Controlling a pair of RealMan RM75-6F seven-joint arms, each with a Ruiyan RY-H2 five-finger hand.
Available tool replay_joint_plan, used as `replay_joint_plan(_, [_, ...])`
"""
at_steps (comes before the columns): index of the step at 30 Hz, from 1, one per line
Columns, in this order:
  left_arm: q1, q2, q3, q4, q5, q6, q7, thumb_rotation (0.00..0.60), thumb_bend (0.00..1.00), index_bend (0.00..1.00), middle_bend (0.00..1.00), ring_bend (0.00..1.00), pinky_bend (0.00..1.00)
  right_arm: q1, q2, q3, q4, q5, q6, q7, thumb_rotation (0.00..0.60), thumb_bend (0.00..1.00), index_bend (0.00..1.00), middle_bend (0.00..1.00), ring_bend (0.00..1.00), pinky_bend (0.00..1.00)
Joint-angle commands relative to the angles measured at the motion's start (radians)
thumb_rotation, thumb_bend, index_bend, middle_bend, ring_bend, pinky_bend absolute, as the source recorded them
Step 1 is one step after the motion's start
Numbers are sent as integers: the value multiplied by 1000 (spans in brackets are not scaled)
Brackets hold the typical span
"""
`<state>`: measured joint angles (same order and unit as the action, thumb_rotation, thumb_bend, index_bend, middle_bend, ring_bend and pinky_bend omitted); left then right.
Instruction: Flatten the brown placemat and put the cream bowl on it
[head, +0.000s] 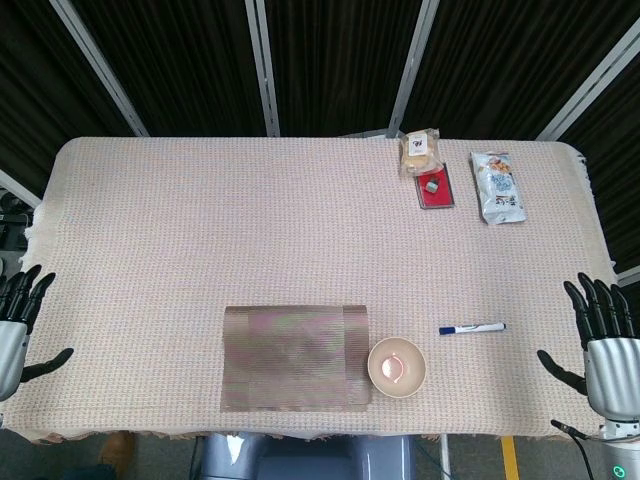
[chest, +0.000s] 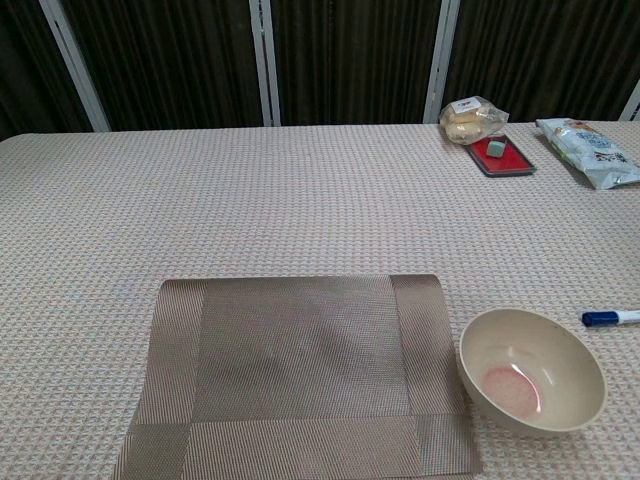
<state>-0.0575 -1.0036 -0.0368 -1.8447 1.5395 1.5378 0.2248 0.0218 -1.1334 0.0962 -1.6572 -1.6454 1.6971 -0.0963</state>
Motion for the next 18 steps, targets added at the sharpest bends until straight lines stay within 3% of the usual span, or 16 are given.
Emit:
replay_joint_plan(1, [0,0,0,0,-2,0,2,600,0,0,0,0,0,1,1,-1,-1,1,-4,-4,600,0,0,0,0,0])
replay_joint_plan(8, [2,-1,-1,-3,-6,2,5,600,0,0,0,0,0,11,9,-23,-15,-9,-45,16,600,0,0,0,0,0])
replay_joint_plan(12, [-3,-1,-10,-13,-19,-2,11,600,0,0,0,0,0,66,12,-122,34,-144,-156,162,600,0,0,0,0,0])
replay_joint_plan(15, [-7,-8,-16,-8,-33,-6,29,600,0,0,0,0,0,118,9,-169,103,-261,-212,156,600,0,0,0,0,0])
replay_joint_plan(18, [-9,-13,-19,-5,-49,-12,39,600,0,0,0,0,0,146,14,-186,106,-319,-231,141,600,0,52,0,0,0])
